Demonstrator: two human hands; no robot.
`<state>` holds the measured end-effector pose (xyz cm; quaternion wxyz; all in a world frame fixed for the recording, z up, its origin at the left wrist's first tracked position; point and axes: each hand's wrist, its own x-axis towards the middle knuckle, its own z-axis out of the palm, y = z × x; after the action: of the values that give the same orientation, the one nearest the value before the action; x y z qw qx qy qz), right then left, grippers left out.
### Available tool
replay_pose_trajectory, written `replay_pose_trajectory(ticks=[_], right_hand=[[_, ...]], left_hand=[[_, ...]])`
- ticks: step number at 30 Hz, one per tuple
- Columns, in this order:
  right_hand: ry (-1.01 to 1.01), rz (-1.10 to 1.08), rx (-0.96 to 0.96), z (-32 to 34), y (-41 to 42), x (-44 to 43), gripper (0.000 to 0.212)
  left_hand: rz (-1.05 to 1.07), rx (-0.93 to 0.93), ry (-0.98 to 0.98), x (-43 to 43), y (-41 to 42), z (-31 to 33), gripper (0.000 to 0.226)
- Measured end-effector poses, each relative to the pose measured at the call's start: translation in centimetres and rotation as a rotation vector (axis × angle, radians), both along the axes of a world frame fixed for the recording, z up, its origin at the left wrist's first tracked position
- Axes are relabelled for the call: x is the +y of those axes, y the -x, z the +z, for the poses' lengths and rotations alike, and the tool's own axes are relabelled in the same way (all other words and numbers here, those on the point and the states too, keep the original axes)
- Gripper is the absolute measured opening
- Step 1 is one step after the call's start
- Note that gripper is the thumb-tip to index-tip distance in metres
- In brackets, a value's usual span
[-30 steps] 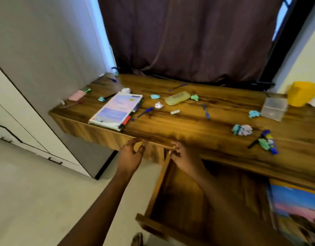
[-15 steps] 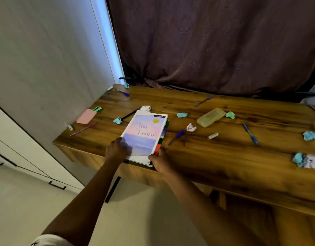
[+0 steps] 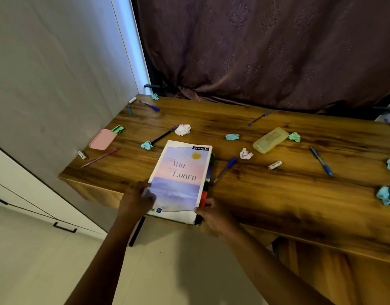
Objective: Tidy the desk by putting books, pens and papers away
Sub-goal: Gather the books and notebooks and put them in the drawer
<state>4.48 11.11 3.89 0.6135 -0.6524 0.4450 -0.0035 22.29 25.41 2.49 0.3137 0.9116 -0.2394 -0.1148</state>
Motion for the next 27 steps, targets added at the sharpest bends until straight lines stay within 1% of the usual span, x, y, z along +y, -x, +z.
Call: replay_pose_trajectory(ticks=[2,3,4,6,7,9,11,14,16,18,19,23,25,27], right_hand=[[0.067,0.044,0.055,-0.4,1.0,0.0,0.017],[0.111,0.056,0.073,-0.2,1.3,0.0,0.016],[0.179,0.083,0.098,-0.2,1.3,-0.2,0.019],[0.324,0.15,0.156,0.4,1.3,-0.3,0.027],[0.35,0.158,0.163,0.7,1.1,-0.2,0.03],[0.268,0.13,0.107,0.8,0.9,0.3,0.034],[0.19,0.061,0.046,0.8,0.9,0.6,0.032],[0.089,-0.027,-0.1,1.5,1.4,0.5,0.035],[-0.015,-0.044,-0.19,2.7,1.8,0.3,0.034],[-0.079,0.006,-0.216,3.9,2.7,0.4,0.04],[-0.096,0.042,-0.205,4.3,3.4,0.5,0.042],[-0.15,0.122,-0.209,5.0,8.1,1.8,0.037],[-0.189,0.104,-0.23,5.3,10.9,2.2,0.036],[-0.243,0.061,-0.276,5.9,14.0,2.3,0.035]], left_hand=[[0.123,0.08,0.034,0.9,0.4,0.0,0.022],[0.187,0.146,0.041,1.2,0.5,0.1,0.025],[0.227,0.206,0.055,1.5,0.4,0.0,0.03],[0.225,0.312,0.094,1.7,0.1,-0.2,0.043],[0.218,0.355,0.106,1.7,-0.1,-0.1,0.046],[0.194,0.429,0.109,1.7,-0.3,0.4,0.041],[0.124,0.539,0.135,1.6,-0.1,1.5,0.034],[0.066,0.791,0.353,2.1,0.9,3.8,0.022],[0.055,0.868,0.443,2.9,1.6,5.0,0.033],[0.037,0.896,0.485,3.8,3.0,6.3,0.047],[0.036,0.896,0.499,4.2,3.9,6.8,0.048],[0.06,0.839,0.518,6.1,9.1,8.9,0.049],[0.053,0.807,0.521,6.6,12.4,9.8,0.052],[0.023,0.794,0.538,6.5,16.5,11.0,0.044]])
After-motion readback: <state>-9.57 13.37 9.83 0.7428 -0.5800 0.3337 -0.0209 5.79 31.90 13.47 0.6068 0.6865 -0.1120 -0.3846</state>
